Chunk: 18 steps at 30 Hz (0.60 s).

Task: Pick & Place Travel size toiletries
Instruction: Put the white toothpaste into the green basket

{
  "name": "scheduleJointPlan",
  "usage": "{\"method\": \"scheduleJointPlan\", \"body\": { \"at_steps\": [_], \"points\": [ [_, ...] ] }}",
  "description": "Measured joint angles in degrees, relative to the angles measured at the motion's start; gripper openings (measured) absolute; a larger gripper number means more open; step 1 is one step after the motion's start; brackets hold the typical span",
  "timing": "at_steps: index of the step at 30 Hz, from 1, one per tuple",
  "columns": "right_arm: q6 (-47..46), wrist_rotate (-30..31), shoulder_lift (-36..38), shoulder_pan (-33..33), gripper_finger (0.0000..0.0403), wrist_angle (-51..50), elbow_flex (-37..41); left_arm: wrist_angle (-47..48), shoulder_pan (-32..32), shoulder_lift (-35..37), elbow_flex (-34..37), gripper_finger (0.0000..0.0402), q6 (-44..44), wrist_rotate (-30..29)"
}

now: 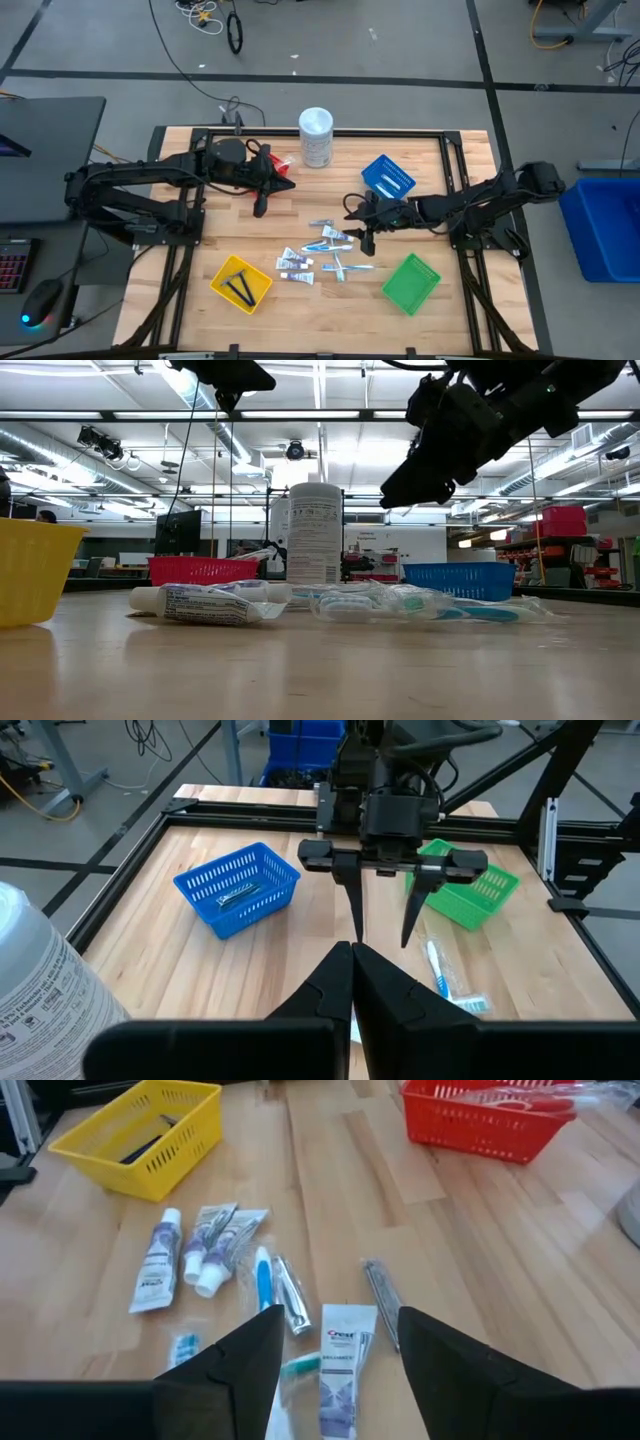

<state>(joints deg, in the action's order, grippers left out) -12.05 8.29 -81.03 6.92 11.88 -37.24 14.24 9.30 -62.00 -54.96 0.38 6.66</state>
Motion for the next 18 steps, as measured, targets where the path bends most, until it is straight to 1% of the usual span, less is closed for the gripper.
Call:
{"method": "scheduleJointPlan", "body": {
  "at_steps": [2, 6, 10, 14, 18],
  "points": [
    [0.0, -0.8, 0.0, 0.0, 0.0208, -1.3, -0.9, 0.0, 0.0, 0.0, 0.0, 0.0011, 0.0, 0.0],
    [2.4, -1.0, 0.0, 0.0, 0.0215, -6.3, -5.1, 0.0, 0.0, 0.0, 0.0, 0.0005, 0.0, 0.0],
    [5.2, -1.0, 0.0, -0.2, 0.0218, -9.6, -8.0, 0.0, 0.0, 0.0, 0.0, 0.0010, 0.0, 0.0],
    [5.5, -1.0, 0.0, -0.2, 0.0215, -10.6, -8.4, 0.0, 0.0, 0.0, 0.0, 0.0014, 0.0, 0.0],
    [4.4, -1.1, -1.2, -0.2, 0.0213, -12.1, -8.4, 0.0, 0.0, 0.0, 0.0, 0.0006, 0.0, 0.0]
  ]
}}
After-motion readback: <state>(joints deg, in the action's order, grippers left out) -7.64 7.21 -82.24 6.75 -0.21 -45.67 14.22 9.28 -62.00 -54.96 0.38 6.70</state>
